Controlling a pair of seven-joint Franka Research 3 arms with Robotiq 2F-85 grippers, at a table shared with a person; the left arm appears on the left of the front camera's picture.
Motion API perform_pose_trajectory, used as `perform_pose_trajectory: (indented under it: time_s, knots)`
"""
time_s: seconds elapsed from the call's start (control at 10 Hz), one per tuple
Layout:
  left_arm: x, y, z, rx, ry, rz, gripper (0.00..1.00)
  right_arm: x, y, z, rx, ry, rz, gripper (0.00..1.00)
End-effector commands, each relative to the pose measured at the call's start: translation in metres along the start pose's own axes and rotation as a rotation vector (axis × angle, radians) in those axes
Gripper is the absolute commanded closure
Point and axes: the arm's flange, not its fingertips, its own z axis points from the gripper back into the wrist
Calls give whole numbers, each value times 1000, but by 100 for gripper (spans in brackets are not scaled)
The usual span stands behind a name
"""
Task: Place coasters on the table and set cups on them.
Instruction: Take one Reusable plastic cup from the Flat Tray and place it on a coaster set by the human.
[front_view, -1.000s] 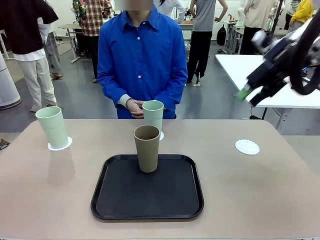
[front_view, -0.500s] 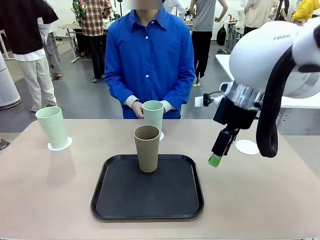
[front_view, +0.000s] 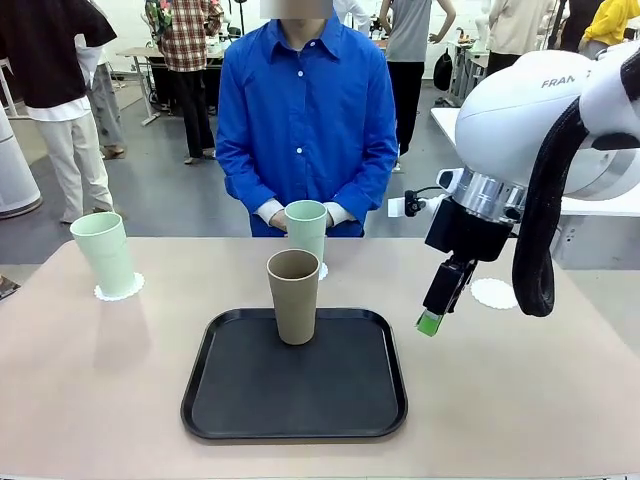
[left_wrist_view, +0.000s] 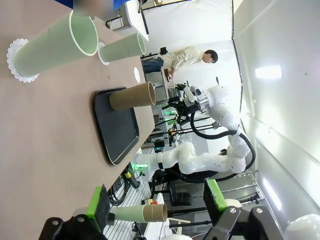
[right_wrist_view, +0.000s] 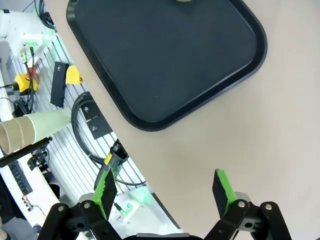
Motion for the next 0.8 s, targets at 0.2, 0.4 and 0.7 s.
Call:
perform_pose_trajectory:
  time_s: [0.2, 0.4, 0.7]
  knots:
    - [1, -1, 1, -1, -13, -2, 0, 0, 1, 1, -2, -2, 1, 0]
    - [1, -1, 1, -1, -13, -2, 0, 4, -12, -11, 180, -436, 603, 0]
    - [1, -1, 1, -1, -13, -2, 0, 12, -53, -26, 217, -911, 834, 0]
